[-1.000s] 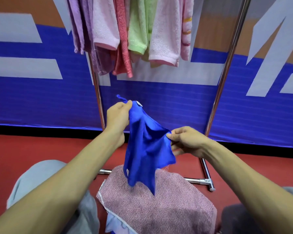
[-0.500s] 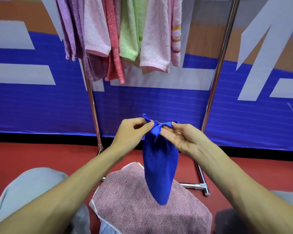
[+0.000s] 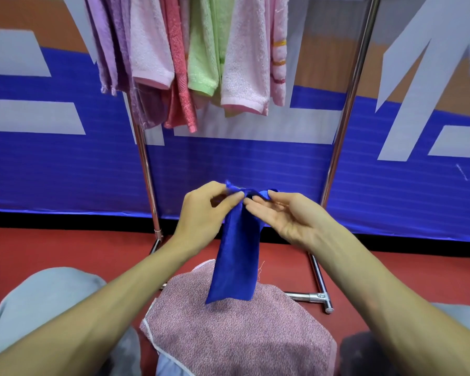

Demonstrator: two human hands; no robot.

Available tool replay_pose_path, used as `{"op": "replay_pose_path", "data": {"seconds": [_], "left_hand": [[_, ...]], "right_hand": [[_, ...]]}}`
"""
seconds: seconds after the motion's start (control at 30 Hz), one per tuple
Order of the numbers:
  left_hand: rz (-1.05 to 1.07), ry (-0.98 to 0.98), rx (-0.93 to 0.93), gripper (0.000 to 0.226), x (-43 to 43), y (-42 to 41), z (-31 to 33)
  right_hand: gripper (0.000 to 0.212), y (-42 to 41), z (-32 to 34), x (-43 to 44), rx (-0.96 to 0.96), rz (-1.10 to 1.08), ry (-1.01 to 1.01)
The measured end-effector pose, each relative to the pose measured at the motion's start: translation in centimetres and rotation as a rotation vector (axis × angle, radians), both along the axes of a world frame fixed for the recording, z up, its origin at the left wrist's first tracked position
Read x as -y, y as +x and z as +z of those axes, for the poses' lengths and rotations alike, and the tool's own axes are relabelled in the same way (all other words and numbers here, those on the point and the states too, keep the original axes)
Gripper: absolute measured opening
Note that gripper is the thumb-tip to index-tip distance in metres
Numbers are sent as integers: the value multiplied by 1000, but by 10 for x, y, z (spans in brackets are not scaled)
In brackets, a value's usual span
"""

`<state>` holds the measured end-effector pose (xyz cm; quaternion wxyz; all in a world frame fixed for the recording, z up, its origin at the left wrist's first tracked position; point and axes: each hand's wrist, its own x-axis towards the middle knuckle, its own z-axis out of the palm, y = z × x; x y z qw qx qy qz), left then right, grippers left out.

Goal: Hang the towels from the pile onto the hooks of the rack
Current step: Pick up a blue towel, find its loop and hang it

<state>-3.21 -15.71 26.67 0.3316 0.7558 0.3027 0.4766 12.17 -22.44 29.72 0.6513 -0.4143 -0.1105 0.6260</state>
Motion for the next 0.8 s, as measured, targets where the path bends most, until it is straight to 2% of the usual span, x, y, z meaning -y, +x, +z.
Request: {"op": "replay_pose_path", "data": {"seconds": [0.03,0.13,0.23,0.3,0.37,0.43,0.53,0.67,0.8], "left_hand": [[9,-68,17,13,0,0,2],[3,-219,101,24,-3,-2,6],[-4,-279,151,26,-5,-4,9],[9,-263,137,24,-7,-6,10],[14,-260,129,14,-10,-8,11],[-7,-286,125,6,-12,-10,11],[-26,-295,102,11,-9,-11,14],[-67,-298,59,20,-9,-15,19],[-159,-266,16,26,-10,-19,22]], "right_hand": [[15,2,0,0,140,17,-25],[13,6,-4,2,782,101,-118],[20,8,-17,-2,1135,50,-137],[22,8,-24,-5,1240,18,-97],[20,6,-26,-5,1256,63,-7],[32,4,-24,-3,1332,159,95],[41,3,-26,-4,1545,229,173],[61,6,-30,-5,1559,246,224],[37,5,-28,-8,1658,296,295]]}}
